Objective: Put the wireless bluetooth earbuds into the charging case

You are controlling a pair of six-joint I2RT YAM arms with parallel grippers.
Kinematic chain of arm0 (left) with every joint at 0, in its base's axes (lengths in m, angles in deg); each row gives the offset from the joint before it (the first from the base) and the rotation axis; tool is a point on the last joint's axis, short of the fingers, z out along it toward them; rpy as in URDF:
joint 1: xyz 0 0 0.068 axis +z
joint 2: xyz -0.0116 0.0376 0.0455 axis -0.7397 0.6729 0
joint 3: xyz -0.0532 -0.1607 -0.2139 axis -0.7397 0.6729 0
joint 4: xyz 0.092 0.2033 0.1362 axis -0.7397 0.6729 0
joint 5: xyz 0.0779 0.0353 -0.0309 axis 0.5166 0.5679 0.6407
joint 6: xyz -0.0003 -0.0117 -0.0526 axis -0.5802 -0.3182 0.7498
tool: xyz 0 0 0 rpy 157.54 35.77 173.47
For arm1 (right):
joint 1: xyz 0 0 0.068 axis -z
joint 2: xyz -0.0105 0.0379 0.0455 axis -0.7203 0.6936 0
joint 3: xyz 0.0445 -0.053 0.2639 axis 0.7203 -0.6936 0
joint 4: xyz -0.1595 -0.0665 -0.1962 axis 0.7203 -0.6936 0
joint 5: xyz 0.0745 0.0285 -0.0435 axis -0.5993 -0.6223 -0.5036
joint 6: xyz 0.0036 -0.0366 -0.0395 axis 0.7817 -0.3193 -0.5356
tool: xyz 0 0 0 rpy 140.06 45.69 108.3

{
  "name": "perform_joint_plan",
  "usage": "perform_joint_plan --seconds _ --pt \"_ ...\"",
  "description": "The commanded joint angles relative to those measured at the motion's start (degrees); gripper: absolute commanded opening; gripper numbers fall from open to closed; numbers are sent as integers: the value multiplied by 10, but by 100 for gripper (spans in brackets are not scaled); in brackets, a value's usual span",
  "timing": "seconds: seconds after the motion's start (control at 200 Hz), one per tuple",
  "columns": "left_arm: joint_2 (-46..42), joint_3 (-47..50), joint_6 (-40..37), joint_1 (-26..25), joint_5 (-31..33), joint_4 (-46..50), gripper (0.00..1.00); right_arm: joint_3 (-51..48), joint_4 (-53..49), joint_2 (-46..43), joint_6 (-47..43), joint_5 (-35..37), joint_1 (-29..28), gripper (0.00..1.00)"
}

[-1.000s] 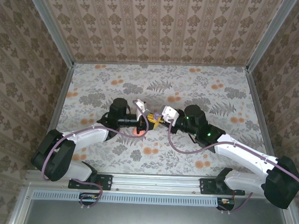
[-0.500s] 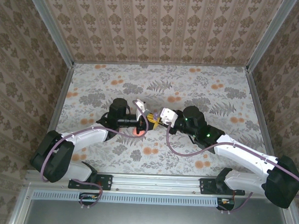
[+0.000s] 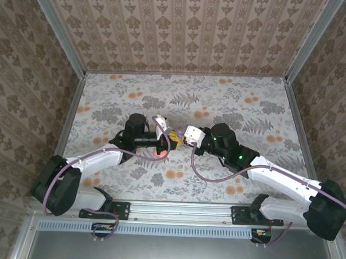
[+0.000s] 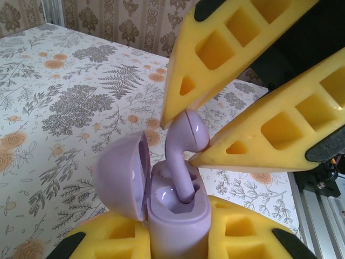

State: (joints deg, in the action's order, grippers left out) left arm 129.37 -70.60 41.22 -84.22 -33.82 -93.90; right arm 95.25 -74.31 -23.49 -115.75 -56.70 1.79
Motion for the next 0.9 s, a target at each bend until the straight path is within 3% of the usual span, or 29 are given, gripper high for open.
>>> perform_joint_plan --seconds 0.0,0.43,0.895 --pt "-25 -12 -44 -7 9 -4 17 -3 -37 0 -15 -8 -11 21" --pt "-55 1 -136 -34 85 28 17 -4 -38 4 -40 16 -30 21" --pt "-66 19 -136 -40 120 -6 16 -21 -4 0 -36 54 -33 20"
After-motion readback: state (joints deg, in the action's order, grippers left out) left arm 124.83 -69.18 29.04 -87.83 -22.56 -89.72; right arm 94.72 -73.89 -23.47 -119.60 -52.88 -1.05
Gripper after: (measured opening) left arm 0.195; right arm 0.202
